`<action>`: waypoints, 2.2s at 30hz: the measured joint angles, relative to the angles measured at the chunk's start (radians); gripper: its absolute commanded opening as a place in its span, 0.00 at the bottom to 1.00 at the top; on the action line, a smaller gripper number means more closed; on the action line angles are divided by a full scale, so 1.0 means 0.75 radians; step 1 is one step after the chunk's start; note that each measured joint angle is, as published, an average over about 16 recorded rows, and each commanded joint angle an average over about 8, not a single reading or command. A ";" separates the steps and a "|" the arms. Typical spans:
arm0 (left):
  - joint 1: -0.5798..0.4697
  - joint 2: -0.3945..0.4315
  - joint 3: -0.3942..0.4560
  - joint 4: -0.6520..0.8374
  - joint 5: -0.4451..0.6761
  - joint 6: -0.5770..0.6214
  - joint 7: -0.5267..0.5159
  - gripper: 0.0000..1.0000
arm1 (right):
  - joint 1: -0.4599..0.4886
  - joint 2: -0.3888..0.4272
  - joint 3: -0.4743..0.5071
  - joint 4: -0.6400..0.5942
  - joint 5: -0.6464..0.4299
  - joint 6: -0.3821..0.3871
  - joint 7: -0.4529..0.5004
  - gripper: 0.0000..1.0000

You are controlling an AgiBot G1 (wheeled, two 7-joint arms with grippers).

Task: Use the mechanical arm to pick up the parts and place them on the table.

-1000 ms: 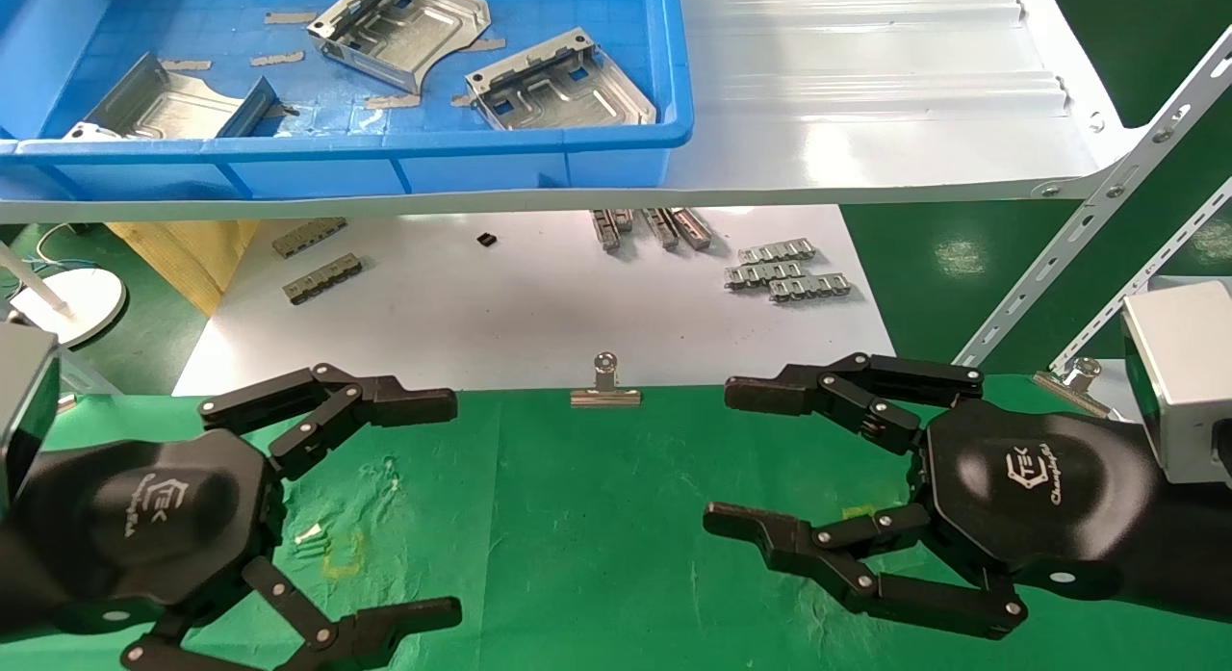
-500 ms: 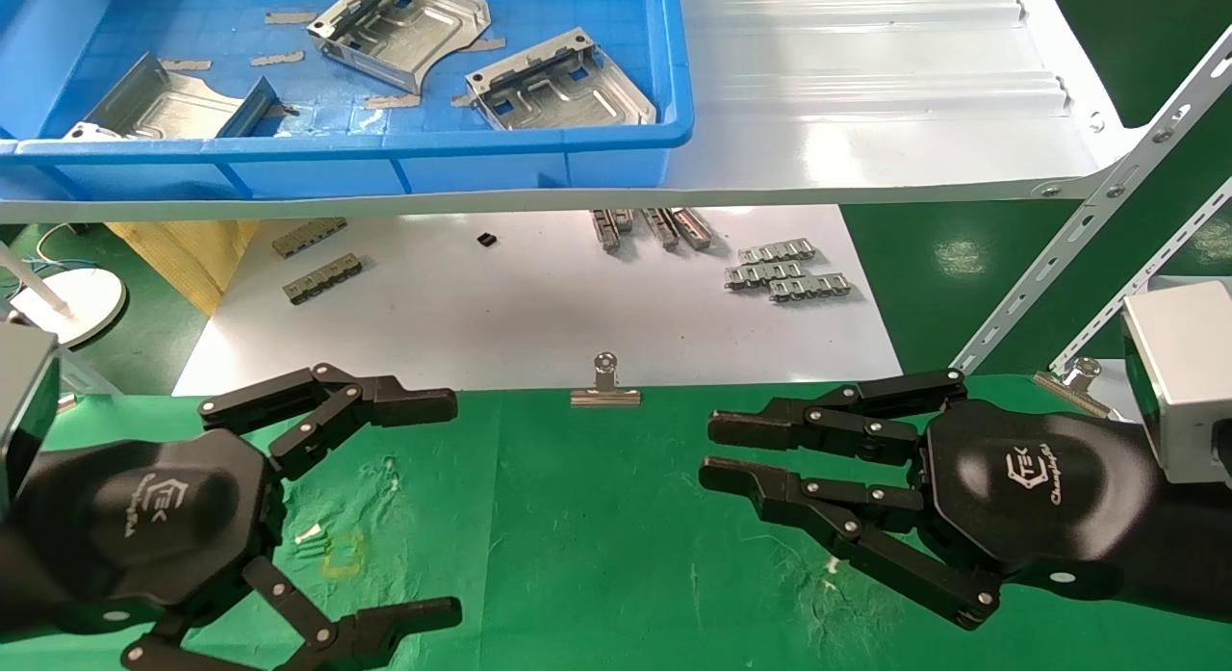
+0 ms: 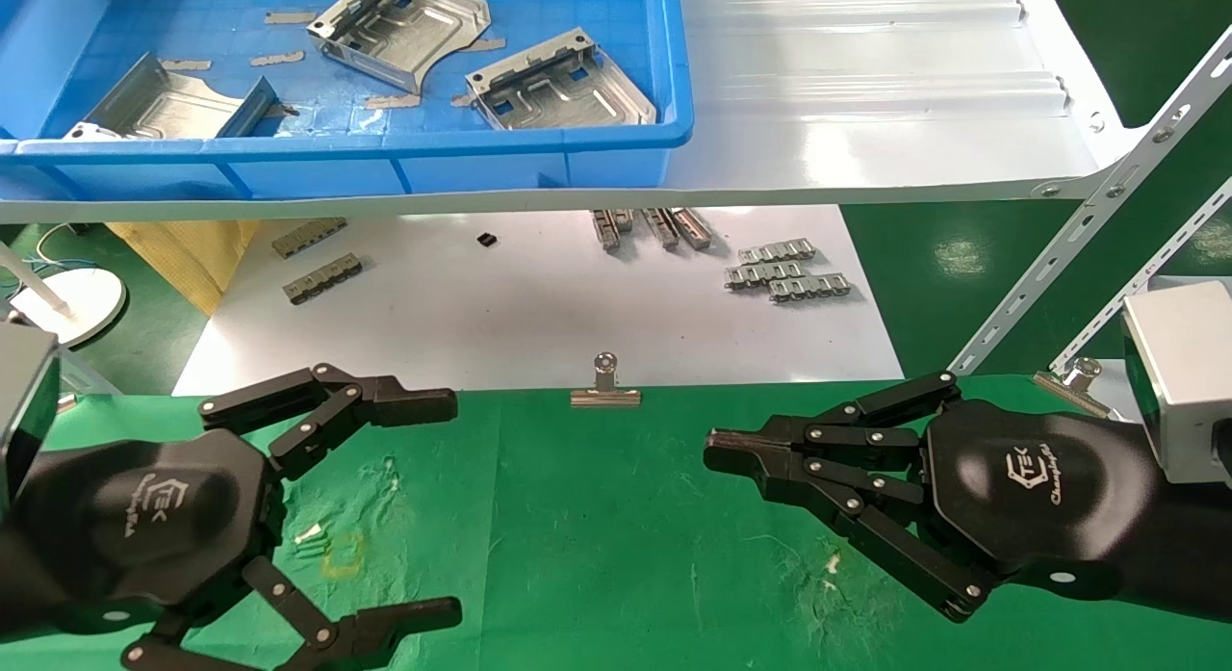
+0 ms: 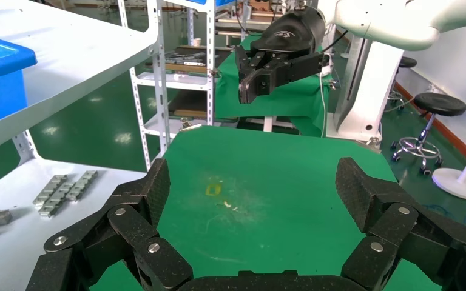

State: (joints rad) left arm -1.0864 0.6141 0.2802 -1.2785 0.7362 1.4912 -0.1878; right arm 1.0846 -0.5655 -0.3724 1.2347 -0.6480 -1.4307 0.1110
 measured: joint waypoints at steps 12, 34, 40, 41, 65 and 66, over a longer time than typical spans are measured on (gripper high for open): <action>-0.358 0.092 0.046 0.150 0.196 -0.114 -0.050 1.00 | 0.000 0.000 0.000 0.000 0.000 0.000 0.000 0.00; -1.268 0.653 0.359 1.361 0.942 -0.642 0.037 0.05 | 0.000 0.000 0.000 0.000 0.000 0.000 0.000 0.46; -1.321 0.733 0.383 1.521 0.989 -0.749 0.046 0.00 | 0.000 0.000 0.000 0.000 0.000 0.000 0.000 1.00; -1.327 0.741 0.384 1.539 0.992 -0.760 0.046 0.00 | 0.000 0.000 0.000 0.000 0.000 0.000 0.000 1.00; -1.358 0.802 0.386 1.688 0.998 -0.898 0.052 0.00 | 0.000 0.000 0.000 0.000 0.000 0.000 0.000 1.00; -1.358 0.803 0.386 1.689 0.998 -0.902 0.053 0.00 | 0.000 0.000 0.000 0.000 0.000 0.000 0.000 1.00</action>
State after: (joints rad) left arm -2.1048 1.2161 0.5697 -0.0119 1.4849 0.8150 -0.1481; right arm 1.0847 -0.5654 -0.3725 1.2346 -0.6480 -1.4307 0.1110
